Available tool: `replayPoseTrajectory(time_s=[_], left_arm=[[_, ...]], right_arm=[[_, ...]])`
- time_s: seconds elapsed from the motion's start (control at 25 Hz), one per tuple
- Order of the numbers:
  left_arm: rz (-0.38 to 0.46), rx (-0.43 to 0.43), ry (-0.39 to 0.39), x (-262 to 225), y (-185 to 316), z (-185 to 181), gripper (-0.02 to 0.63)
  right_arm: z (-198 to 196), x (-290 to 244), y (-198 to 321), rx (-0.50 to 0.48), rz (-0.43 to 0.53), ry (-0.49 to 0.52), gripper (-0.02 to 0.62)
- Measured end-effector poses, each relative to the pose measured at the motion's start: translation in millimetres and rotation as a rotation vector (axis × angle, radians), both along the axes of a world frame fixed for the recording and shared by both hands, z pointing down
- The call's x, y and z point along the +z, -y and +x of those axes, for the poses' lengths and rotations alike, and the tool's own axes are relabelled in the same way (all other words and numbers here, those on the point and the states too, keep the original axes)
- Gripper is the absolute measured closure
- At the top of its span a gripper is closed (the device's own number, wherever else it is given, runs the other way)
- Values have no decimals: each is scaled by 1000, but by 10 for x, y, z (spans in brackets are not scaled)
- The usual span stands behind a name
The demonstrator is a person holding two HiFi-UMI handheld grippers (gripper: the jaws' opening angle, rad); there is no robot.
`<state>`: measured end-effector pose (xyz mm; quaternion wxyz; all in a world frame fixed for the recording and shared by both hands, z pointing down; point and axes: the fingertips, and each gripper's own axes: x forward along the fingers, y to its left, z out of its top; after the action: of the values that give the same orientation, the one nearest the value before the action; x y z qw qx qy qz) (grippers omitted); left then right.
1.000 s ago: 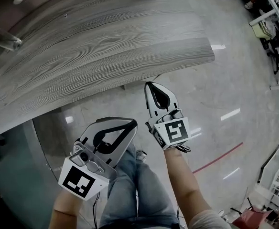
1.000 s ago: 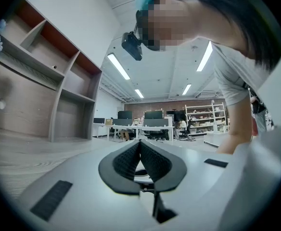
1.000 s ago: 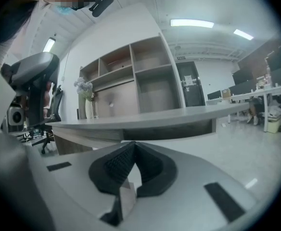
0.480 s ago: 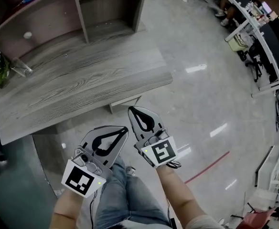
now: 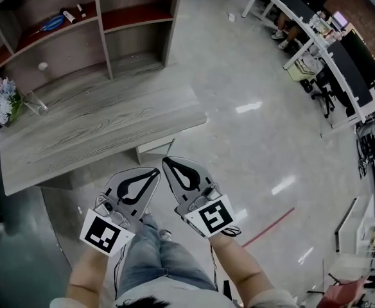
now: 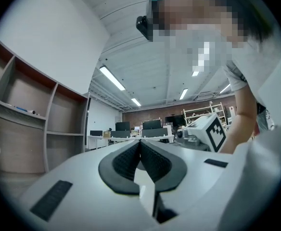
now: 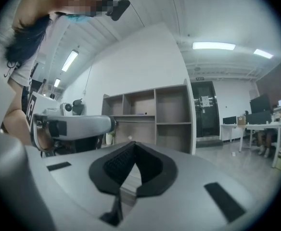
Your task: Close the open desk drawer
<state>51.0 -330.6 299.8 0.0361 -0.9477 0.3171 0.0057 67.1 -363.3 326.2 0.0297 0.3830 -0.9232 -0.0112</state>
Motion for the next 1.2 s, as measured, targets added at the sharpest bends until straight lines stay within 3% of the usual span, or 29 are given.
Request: replayPoseTrajectory(time_s=[0.48, 1.2], left_arm=[[40, 4, -24, -511, -190, 86, 595], [47, -17, -28, -638, -496, 132, 595]], right_arm=[[98, -859, -575, -13, 92, 34, 588], [133, -1074, -838, -29, 118, 125, 588]])
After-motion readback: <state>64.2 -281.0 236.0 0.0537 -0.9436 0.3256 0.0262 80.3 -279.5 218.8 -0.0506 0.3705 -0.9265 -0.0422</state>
